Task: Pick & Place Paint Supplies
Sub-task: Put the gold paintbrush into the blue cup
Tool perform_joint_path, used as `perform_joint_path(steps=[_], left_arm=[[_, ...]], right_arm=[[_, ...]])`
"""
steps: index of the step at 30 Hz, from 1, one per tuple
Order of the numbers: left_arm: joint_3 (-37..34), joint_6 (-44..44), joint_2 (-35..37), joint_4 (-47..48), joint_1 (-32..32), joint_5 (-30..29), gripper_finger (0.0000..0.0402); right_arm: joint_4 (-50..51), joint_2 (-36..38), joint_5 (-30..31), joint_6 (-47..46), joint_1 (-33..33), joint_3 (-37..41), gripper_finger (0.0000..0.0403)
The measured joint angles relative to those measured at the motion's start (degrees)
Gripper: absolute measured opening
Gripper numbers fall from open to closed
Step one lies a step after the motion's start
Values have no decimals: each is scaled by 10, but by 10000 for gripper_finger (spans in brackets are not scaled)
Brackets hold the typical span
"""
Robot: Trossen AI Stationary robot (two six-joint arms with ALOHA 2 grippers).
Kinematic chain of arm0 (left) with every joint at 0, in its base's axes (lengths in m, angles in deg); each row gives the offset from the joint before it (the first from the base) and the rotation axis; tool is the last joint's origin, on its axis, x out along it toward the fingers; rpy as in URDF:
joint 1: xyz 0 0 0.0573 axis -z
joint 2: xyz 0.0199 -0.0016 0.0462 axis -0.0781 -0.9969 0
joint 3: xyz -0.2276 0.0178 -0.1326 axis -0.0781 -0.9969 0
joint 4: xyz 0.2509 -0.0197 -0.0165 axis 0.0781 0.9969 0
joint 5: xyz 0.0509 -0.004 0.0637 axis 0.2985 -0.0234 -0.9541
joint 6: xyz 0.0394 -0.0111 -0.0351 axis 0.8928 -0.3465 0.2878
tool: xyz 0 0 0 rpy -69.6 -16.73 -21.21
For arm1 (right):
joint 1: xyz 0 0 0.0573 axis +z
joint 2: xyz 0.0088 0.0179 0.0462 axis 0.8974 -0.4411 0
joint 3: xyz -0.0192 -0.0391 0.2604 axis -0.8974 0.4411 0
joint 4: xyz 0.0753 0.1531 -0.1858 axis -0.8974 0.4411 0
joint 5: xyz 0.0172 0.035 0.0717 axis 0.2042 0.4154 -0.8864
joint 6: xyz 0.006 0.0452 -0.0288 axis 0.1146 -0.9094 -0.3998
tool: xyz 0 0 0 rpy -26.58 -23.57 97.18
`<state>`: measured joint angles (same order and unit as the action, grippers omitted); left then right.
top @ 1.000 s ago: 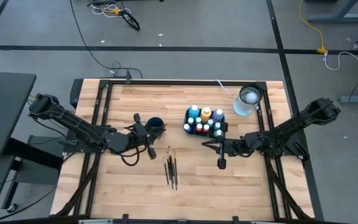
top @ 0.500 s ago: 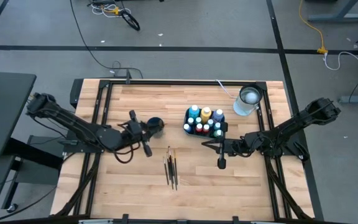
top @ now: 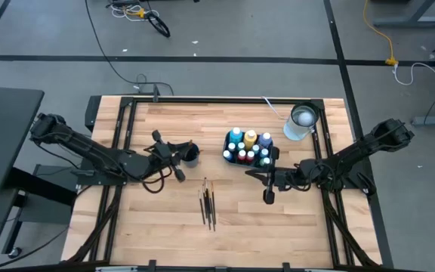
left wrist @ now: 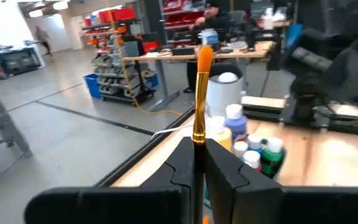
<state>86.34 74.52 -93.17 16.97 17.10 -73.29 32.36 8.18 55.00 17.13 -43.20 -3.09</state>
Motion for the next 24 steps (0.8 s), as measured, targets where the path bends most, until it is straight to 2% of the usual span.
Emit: perform_joint_path(steps=[9, 14, 18, 24], left_arm=[[-162, 12, 0, -231, -51, 33, 22], [-252, 25, 0, -361, -86, 85, 22], [-291, 23, 0, -407, -109, 145, 24], [-299, 18, 0, -402, -125, 157, 38]], right_arm=[[-53, 0, -25, 1, 0, 0, 13], [-63, 0, -35, -17, -1, 0, 13], [-72, 0, -60, -44, -12, 0, 15], [-77, 0, -116, -74, -40, -19, 48]])
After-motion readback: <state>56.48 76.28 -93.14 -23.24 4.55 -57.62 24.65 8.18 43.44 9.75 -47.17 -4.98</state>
